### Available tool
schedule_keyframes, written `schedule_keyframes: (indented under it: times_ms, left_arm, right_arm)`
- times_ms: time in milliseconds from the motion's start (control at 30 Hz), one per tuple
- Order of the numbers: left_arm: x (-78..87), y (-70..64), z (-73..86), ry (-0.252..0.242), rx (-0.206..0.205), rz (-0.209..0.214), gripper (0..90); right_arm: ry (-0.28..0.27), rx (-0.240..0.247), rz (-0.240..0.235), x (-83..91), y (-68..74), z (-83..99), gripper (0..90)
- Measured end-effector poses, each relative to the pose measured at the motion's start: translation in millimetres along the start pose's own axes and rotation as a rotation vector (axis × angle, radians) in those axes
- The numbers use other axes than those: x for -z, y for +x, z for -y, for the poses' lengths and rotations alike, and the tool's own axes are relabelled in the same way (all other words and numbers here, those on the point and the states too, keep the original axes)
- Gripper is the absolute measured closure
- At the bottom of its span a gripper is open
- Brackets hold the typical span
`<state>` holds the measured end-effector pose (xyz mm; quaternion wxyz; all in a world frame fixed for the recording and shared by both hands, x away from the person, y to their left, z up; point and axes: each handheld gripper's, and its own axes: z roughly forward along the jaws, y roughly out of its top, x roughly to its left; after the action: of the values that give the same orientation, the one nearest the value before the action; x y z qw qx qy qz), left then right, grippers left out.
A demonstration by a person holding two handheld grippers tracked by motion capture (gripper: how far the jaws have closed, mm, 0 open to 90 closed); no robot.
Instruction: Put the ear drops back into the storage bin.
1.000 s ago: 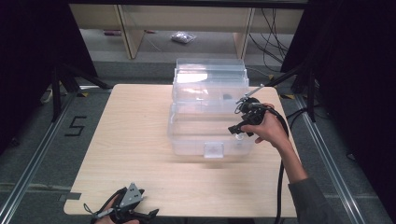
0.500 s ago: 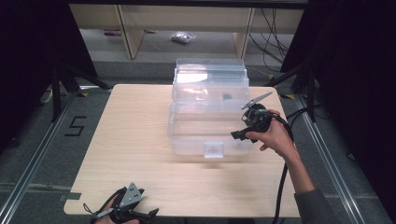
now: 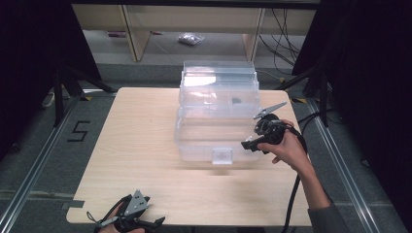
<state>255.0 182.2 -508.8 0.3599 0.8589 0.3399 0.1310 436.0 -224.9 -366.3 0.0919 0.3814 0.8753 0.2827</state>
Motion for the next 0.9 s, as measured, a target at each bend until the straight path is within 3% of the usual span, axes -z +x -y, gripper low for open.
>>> schedule_keyframes:
  times_ms: [133, 267, 433, 533, 567, 600, 700, 800, 833, 900]
  left_arm:
    - [0.2, 0.3, -0.1, 0.003, -0.012, 0.001, 15.7]
    - [-0.7, -0.6, 0.4, -0.004, 0.007, 0.004, 15.7]
    - [-0.2, 0.2, 0.1, 0.002, -0.011, 0.002, 15.7]
    - [0.0, -0.1, -0.1, 0.000, -0.002, 0.000, 15.7]
    - [-0.2, -0.2, 0.0, 0.001, 0.002, 0.000, 15.7]
    - [0.3, 0.5, -0.2, 0.003, -0.017, 0.000, 15.7]
    - [-0.1, -0.1, 0.0, 0.001, 0.002, -0.002, 15.7]
    - [-0.1, -0.3, 0.2, 0.001, 0.001, -0.001, 15.7]
    - [0.3, 0.5, -0.1, 0.004, -0.016, 0.000, 15.7]
    - [0.0, -0.2, 0.0, 0.000, 0.001, -0.001, 15.7]
  right_arm:
    - [-0.019, -0.005, -0.005, -2.0, 3.8, 5.9, 21.5]
    - [-0.026, 0.023, -0.016, -1.5, 5.5, 10.7, 21.6]
    - [-0.034, 0.000, -0.030, 0.8, 10.9, 17.0, 21.3]
    - [-0.043, 0.016, -0.028, 2.7, 13.3, 19.2, 21.3]
    - [-0.073, 0.061, -0.021, 1.6, 12.7, 20.4, 21.3]
    - [-0.044, 0.007, -0.037, 5.4, 17.4, 20.4, 21.3]
    - [-0.060, 0.052, -0.034, 6.8, 19.3, 22.2, 21.2]
    - [-0.071, 0.036, -0.040, 5.9, 24.1, 25.4, 20.6]
    - [-0.076, 0.045, -0.041, 4.8, 24.6, 26.8, 20.5]
    - [-0.078, 0.068, -0.027, 2.1, 26.6, 30.4, 20.5]
